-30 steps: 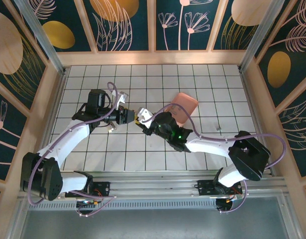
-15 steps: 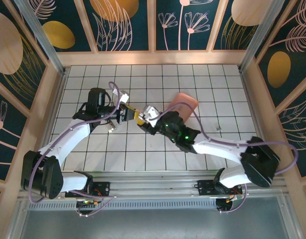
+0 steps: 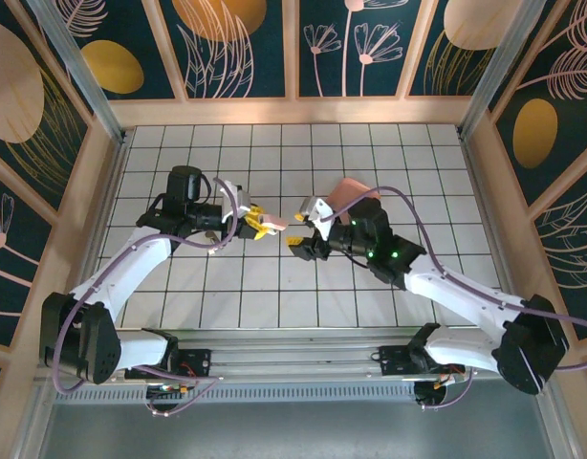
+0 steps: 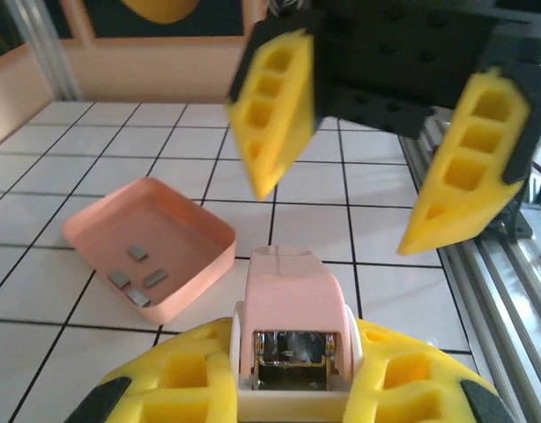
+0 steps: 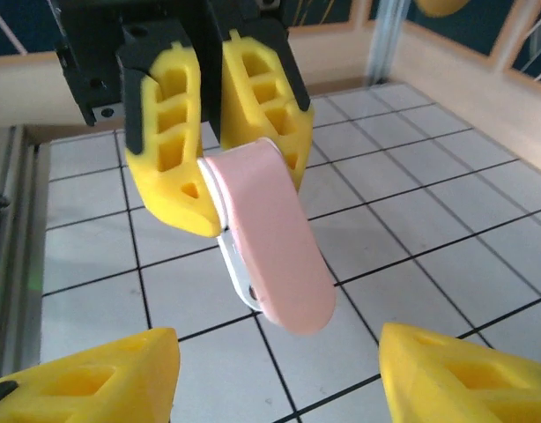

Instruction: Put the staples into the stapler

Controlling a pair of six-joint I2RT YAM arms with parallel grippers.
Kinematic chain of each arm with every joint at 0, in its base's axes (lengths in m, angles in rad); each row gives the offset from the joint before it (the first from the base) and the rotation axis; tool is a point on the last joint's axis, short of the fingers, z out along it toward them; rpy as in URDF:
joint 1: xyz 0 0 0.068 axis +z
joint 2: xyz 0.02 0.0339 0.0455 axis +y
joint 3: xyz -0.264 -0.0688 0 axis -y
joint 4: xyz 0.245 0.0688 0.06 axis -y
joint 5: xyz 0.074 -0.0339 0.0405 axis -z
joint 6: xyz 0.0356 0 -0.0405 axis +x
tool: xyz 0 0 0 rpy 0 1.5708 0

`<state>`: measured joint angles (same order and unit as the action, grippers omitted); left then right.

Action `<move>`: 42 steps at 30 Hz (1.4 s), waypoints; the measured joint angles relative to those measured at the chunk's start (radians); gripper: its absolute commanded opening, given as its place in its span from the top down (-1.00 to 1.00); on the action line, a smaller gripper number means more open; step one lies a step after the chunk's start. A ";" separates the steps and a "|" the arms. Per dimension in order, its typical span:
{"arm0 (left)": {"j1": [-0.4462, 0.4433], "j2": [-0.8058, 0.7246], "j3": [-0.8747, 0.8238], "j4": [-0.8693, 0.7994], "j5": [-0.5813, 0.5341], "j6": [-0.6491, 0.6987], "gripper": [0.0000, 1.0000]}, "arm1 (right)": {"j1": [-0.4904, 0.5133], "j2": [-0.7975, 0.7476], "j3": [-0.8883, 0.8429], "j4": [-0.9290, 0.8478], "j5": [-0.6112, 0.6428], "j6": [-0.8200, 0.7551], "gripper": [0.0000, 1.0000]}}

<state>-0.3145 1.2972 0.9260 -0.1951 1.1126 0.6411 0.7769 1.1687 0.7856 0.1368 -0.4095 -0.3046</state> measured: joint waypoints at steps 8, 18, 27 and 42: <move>0.000 0.009 0.029 -0.154 0.039 0.220 1.00 | -0.027 0.101 0.135 -0.128 -0.114 -0.101 -0.31; 0.000 0.015 0.060 -0.247 0.056 0.325 1.00 | -0.031 0.198 0.247 -0.254 -0.221 -0.193 -0.07; 0.000 0.024 0.067 -0.254 0.058 0.321 1.00 | -0.031 0.217 0.263 -0.285 -0.266 -0.218 0.12; 0.000 0.028 0.069 -0.233 0.059 0.262 1.00 | -0.031 0.224 0.274 -0.288 -0.273 -0.222 0.16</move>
<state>-0.3145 1.3251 0.9951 -0.4278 1.1713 0.9031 0.7456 1.3926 1.0595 -0.1513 -0.6823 -0.5266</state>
